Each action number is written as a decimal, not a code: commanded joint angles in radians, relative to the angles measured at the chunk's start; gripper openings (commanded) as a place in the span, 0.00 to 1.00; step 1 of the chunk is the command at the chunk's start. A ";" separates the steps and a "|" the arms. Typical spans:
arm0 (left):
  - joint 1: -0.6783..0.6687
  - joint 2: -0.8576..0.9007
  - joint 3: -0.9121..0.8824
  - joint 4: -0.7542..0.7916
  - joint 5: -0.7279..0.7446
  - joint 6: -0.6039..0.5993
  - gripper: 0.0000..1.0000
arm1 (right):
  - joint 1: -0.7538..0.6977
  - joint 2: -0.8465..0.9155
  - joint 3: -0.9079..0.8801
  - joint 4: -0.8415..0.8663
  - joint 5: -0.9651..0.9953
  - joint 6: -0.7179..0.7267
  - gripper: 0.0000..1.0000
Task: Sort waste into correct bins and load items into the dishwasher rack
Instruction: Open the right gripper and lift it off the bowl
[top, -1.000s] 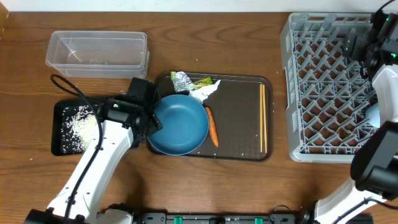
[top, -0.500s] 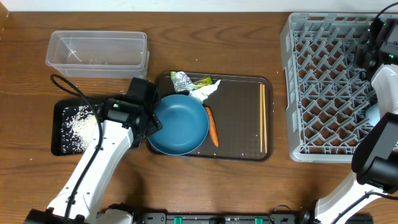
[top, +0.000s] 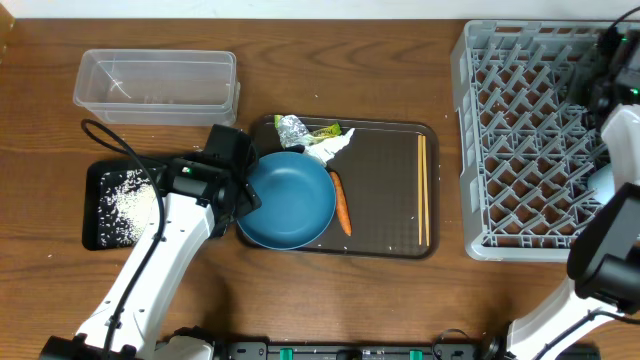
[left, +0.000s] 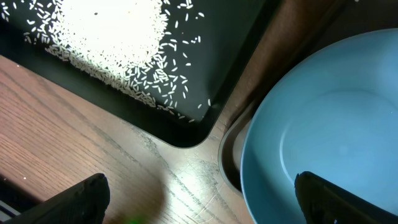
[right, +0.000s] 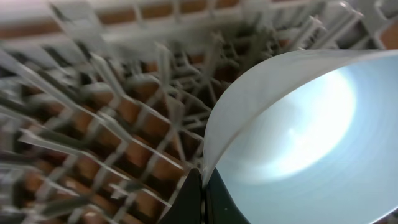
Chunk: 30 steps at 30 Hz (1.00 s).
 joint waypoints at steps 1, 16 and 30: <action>0.004 -0.012 0.018 -0.004 -0.020 -0.009 0.98 | -0.083 -0.088 0.020 0.039 -0.344 0.105 0.01; 0.004 -0.012 0.018 -0.004 -0.020 -0.009 0.98 | -0.338 0.108 0.019 0.217 -1.283 0.122 0.01; 0.004 -0.012 0.018 -0.004 -0.020 -0.009 0.98 | -0.339 0.224 0.019 0.404 -1.370 0.249 0.01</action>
